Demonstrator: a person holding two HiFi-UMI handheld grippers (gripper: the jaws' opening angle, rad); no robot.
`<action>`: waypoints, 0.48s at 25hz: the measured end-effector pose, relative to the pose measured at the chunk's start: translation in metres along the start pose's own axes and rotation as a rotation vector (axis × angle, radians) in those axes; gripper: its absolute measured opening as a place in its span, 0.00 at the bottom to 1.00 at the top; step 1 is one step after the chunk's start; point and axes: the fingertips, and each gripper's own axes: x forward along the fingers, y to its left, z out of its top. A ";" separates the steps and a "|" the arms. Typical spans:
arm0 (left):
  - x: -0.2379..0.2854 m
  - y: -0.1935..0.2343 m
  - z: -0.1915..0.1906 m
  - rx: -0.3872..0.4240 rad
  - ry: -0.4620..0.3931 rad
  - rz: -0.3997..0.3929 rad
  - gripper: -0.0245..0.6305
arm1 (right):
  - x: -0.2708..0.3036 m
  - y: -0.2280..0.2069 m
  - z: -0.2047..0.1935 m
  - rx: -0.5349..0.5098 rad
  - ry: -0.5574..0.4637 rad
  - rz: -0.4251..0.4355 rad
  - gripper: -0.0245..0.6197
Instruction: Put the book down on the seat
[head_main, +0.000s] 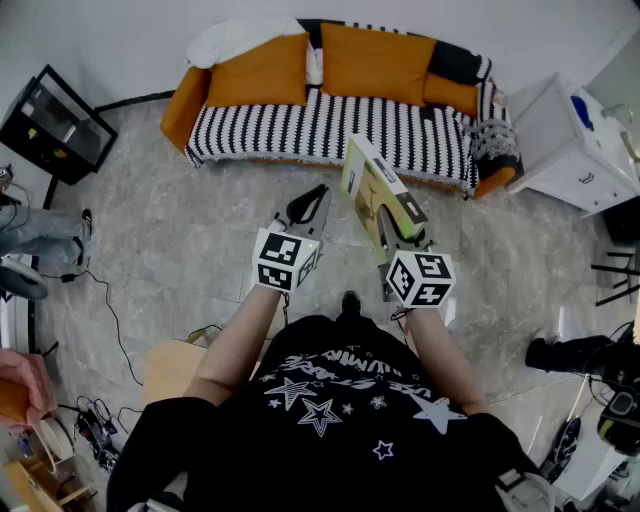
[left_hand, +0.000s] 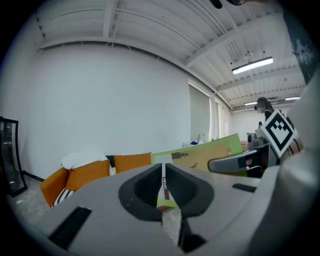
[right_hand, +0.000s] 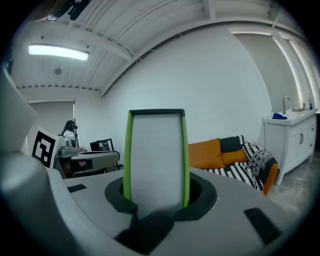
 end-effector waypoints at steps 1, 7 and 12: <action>-0.001 0.000 0.000 -0.002 0.000 -0.001 0.08 | 0.000 0.000 0.000 0.001 0.001 -0.002 0.25; -0.003 -0.003 0.001 -0.001 0.004 -0.008 0.08 | -0.001 -0.001 0.001 0.006 0.007 -0.003 0.25; -0.006 -0.003 -0.002 -0.001 0.006 -0.006 0.08 | -0.002 0.003 -0.004 0.002 0.011 0.003 0.25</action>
